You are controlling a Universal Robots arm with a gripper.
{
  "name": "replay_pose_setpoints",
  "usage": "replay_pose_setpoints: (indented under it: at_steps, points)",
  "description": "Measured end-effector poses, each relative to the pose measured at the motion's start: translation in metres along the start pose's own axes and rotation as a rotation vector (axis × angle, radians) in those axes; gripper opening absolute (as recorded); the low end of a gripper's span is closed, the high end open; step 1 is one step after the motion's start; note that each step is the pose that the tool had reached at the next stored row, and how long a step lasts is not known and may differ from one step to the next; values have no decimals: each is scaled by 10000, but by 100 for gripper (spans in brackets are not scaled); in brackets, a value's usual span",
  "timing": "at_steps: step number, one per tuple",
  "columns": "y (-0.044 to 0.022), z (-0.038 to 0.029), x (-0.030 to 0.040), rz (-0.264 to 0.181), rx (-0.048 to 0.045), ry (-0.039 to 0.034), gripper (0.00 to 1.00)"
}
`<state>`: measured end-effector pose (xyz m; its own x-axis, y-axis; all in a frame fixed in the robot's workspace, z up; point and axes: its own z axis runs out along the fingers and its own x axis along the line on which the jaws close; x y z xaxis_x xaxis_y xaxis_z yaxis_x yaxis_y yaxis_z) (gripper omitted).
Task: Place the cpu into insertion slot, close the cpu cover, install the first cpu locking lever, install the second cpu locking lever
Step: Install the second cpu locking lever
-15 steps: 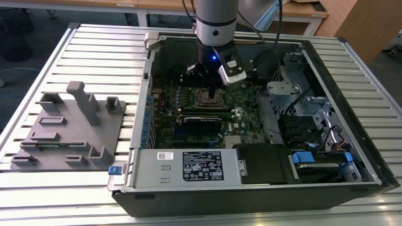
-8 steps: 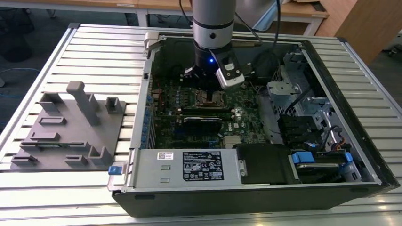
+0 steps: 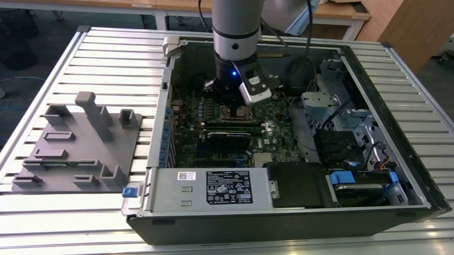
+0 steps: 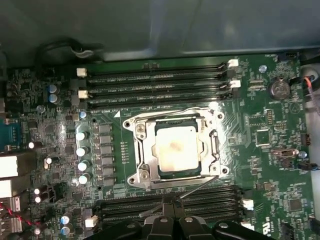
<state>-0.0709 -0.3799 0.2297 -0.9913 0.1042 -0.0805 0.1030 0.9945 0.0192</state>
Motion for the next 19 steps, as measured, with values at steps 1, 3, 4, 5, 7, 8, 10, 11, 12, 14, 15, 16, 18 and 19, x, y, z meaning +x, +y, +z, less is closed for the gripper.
replay_pose_setpoints:
  at_steps: [1, 3, 4, 5, 7, 8, 10, 11, 12, 14, 15, 16, 18, 19]
  points:
    - [-8, 13, 5, -10, 1, 1, 10]
    - [-20, 36, 12, -22, -3, -1, 10]
    - [-21, 40, 12, -25, -4, -1, 10]
    - [-21, 40, 13, -26, -3, 0, 10]
    - [-21, 40, 13, -26, -2, 1, 10]
    - [-21, 46, 13, -26, -4, 0, 10]
    - [-21, 51, 13, -26, -3, 0, 10]
    - [-21, 51, 13, -26, -3, 0, 10]
    - [-21, 51, 13, -26, -3, 0, 10]
    - [-22, 54, 14, -26, -3, 0, 10]
    - [-21, 57, 14, -26, -3, 2, 10]
    - [-21, 57, 14, -26, -3, 4, 10]
    - [-22, 57, 14, -26, -2, 14, 10]
    - [-22, 57, 14, -26, -1, 21, 10]
